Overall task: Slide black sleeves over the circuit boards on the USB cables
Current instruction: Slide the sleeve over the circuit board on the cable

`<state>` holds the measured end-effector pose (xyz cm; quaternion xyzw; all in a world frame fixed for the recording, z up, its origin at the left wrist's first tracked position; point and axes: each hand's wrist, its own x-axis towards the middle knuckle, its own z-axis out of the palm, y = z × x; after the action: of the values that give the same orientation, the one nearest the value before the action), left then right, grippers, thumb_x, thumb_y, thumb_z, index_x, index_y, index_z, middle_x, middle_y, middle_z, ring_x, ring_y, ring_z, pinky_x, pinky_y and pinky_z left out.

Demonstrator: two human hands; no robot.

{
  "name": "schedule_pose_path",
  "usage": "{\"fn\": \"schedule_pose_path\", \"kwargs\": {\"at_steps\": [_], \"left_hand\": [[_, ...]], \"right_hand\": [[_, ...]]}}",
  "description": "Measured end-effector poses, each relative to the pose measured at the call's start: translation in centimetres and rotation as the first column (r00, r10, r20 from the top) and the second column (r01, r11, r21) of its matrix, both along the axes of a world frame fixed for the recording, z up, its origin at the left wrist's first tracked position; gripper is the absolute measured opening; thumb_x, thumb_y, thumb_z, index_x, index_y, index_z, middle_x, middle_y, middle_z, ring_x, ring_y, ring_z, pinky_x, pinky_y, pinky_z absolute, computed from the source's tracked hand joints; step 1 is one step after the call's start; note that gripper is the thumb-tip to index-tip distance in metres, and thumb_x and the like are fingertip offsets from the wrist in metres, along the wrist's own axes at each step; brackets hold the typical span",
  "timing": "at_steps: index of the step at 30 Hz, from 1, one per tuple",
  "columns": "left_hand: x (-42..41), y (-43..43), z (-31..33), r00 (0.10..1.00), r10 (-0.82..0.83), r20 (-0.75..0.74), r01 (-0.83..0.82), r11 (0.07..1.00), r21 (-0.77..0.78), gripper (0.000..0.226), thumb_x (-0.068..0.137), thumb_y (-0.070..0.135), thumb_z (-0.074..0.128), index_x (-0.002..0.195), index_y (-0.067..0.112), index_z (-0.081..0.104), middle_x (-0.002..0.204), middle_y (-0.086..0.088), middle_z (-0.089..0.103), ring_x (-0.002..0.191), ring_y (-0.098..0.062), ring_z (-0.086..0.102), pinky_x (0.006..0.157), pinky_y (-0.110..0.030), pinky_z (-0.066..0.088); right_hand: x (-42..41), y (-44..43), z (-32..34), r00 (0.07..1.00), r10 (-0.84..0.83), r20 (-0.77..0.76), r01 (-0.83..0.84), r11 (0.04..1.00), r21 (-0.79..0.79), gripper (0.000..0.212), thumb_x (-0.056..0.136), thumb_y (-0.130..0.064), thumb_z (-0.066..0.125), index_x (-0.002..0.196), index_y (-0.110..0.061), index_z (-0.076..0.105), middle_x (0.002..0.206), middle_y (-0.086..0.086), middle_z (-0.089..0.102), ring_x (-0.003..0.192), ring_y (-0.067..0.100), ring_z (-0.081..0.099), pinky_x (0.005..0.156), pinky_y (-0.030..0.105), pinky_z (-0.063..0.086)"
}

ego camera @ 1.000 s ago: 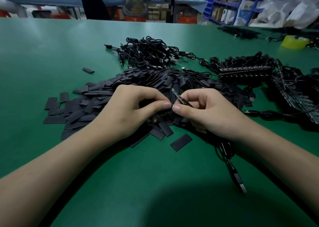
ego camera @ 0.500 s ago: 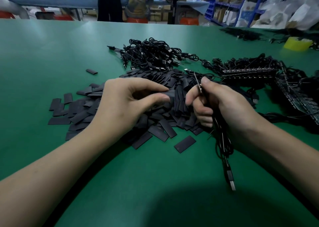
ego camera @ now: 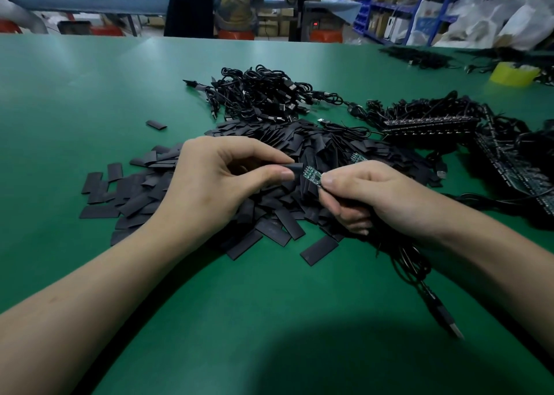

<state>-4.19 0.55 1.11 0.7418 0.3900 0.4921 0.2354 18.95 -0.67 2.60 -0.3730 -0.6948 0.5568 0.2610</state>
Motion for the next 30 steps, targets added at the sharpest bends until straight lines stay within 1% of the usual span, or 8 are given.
{"fn": "schedule_pose_path", "kwargs": {"at_steps": [3, 5, 7, 10, 15, 19, 25, 30], "left_hand": [[-0.1, 0.0, 0.0, 0.999, -0.013, -0.046, 0.014, 1.000, 0.022, 0.016, 0.076, 0.040, 0.080, 0.091, 0.036, 0.080, 0.077, 0.009, 0.077, 0.068, -0.022, 0.069, 0.064, -0.037, 0.056], [-0.3, 0.0, 0.2, 0.994, -0.040, -0.103, 0.045, 0.998, 0.048, 0.018, 0.077, 0.036, 0.082, 0.094, 0.030, 0.080, 0.081, 0.009, 0.077, 0.071, -0.016, 0.069, 0.068, -0.035, 0.056], [-0.5, 0.1, 0.4, 0.981, -0.068, -0.181, 0.084, 0.993, 0.082, 0.021, 0.078, 0.032, 0.082, 0.097, 0.024, 0.081, 0.086, 0.007, 0.077, 0.076, -0.013, 0.070, 0.072, -0.037, 0.056], [-0.7, 0.1, 0.7, 0.962, -0.087, -0.258, 0.124, 0.983, 0.135, 0.023, 0.078, 0.030, 0.084, 0.098, 0.020, 0.081, 0.087, 0.004, 0.077, 0.075, -0.014, 0.069, 0.071, -0.039, 0.055], [-0.7, -0.1, 0.9, 0.923, -0.068, -0.378, 0.179, 0.947, 0.268, 0.024, 0.078, 0.028, 0.086, 0.097, 0.013, 0.083, 0.091, 0.004, 0.077, 0.081, -0.009, 0.073, 0.074, -0.036, 0.058], [-0.5, -0.3, 1.0, 0.919, -0.038, -0.393, 0.174, 0.932, 0.318, 0.025, 0.081, 0.030, 0.086, 0.099, 0.013, 0.083, 0.091, 0.003, 0.078, 0.080, -0.010, 0.073, 0.073, -0.033, 0.058], [0.1, -0.5, 0.6, 0.917, -0.081, -0.390, 0.191, 0.948, 0.253, 0.025, 0.083, 0.031, 0.084, 0.103, 0.015, 0.082, 0.092, 0.004, 0.077, 0.082, -0.011, 0.072, 0.073, -0.035, 0.056], [0.1, -0.5, 0.6, 0.917, -0.097, -0.386, 0.217, 0.935, 0.280, 0.022, 0.086, 0.027, 0.083, 0.104, 0.014, 0.082, 0.091, 0.003, 0.076, 0.080, -0.011, 0.071, 0.071, -0.032, 0.056]], "right_hand": [[0.1, 0.0, 0.0, 0.998, 0.022, 0.064, -0.026, 0.998, 0.057, 0.049, 0.107, -0.033, 0.047, 0.060, -0.023, 0.055, 0.056, 0.006, 0.030, 0.052, 0.019, 0.024, 0.050, 0.031, 0.023], [0.3, 0.0, 0.0, 0.992, 0.032, 0.118, -0.042, 0.996, 0.083, 0.046, 0.104, -0.036, 0.046, 0.059, -0.025, 0.053, 0.056, 0.002, 0.033, 0.052, 0.018, 0.027, 0.050, 0.027, 0.025], [0.5, 0.1, 0.1, 0.986, 0.047, 0.160, -0.063, 0.994, 0.091, 0.044, 0.101, -0.038, 0.045, 0.060, -0.025, 0.052, 0.055, -0.004, 0.036, 0.051, 0.014, 0.030, 0.050, 0.023, 0.029], [0.9, 0.3, 0.1, 0.984, 0.062, 0.169, -0.073, 0.996, 0.056, 0.042, 0.101, -0.038, 0.046, 0.063, -0.021, 0.052, 0.055, -0.005, 0.035, 0.050, 0.012, 0.030, 0.049, 0.018, 0.031], [1.2, 0.4, 0.1, 0.988, 0.091, 0.127, -0.086, 0.995, -0.046, 0.039, 0.100, -0.036, 0.048, 0.066, -0.016, 0.052, 0.056, 0.002, 0.028, 0.049, 0.015, 0.023, 0.047, 0.019, 0.028], [1.1, 0.3, 0.2, 0.991, 0.083, 0.106, -0.077, 0.995, -0.066, 0.039, 0.099, -0.036, 0.049, 0.065, -0.017, 0.052, 0.054, 0.001, 0.027, 0.049, 0.016, 0.022, 0.046, 0.020, 0.025], [0.4, -0.3, 0.2, 0.981, 0.068, 0.184, -0.078, 0.996, 0.046, 0.040, 0.101, -0.038, 0.046, 0.066, -0.021, 0.057, 0.054, -0.005, 0.035, 0.049, 0.013, 0.024, 0.047, 0.021, 0.022], [0.5, -0.2, 0.1, 0.985, 0.070, 0.155, -0.078, 0.996, 0.046, 0.042, 0.106, -0.035, 0.046, 0.074, -0.017, 0.065, 0.055, 0.001, 0.033, 0.049, 0.015, 0.024, 0.045, 0.025, 0.020]]}}
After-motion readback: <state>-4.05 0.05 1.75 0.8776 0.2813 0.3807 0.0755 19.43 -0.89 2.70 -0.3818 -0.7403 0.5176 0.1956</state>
